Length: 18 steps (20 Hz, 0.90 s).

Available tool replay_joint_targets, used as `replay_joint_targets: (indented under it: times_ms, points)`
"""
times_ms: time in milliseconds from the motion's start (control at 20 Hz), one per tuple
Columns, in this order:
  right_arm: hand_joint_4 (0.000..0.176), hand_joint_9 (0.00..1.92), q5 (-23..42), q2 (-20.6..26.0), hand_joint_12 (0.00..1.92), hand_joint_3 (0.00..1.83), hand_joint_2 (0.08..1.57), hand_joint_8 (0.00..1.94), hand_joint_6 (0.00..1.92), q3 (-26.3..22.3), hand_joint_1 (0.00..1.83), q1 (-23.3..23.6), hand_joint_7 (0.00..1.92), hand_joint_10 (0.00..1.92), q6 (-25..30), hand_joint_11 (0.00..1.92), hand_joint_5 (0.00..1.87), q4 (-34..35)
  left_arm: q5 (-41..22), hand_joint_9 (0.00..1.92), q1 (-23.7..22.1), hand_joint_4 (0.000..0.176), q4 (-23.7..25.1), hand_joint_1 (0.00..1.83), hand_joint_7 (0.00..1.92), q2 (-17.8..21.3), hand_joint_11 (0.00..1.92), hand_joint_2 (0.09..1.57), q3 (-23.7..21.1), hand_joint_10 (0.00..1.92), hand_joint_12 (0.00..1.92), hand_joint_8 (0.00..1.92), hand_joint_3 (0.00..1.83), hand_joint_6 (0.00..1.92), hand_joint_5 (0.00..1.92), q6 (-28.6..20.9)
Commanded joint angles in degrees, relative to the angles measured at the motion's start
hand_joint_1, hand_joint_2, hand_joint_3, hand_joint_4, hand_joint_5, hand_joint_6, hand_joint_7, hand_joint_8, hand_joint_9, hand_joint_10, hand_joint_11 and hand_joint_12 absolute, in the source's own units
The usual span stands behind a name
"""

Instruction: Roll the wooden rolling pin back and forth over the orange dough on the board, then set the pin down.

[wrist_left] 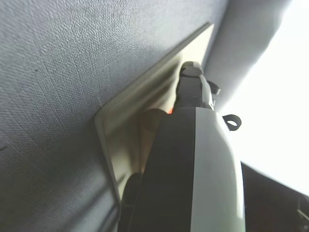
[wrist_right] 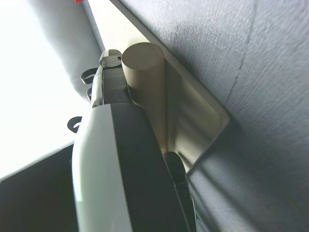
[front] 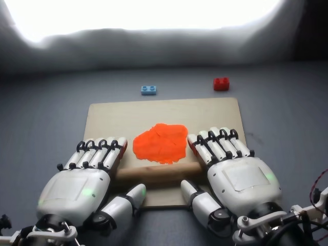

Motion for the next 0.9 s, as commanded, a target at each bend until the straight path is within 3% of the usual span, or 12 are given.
replay_joint_targets:
  times_ms: [0,850]
  points:
    - [0.000,0.00,-3.10,0.05,0.00,0.01,1.53,0.00,0.00,0.29,0.00,0.14,0.03,0.00,0.23,0.00,0.06,-2.71,-4.83,0.00,-0.52,0.000,2.63,0.00,0.00,-0.01,0.00,1.42,0.37,0.00,0.00,0.00,0.01,0.00,0.00,-0.23]
    - [0.000,0.00,-2.05,-0.13,0.00,0.01,1.53,0.00,0.00,2.56,0.00,1.08,0.02,0.00,1.73,0.00,0.05,-2.72,1.43,0.00,-4.54,0.000,1.90,0.00,0.00,-0.61,0.00,1.42,4.63,0.00,0.00,0.00,0.00,0.00,0.00,-2.62]
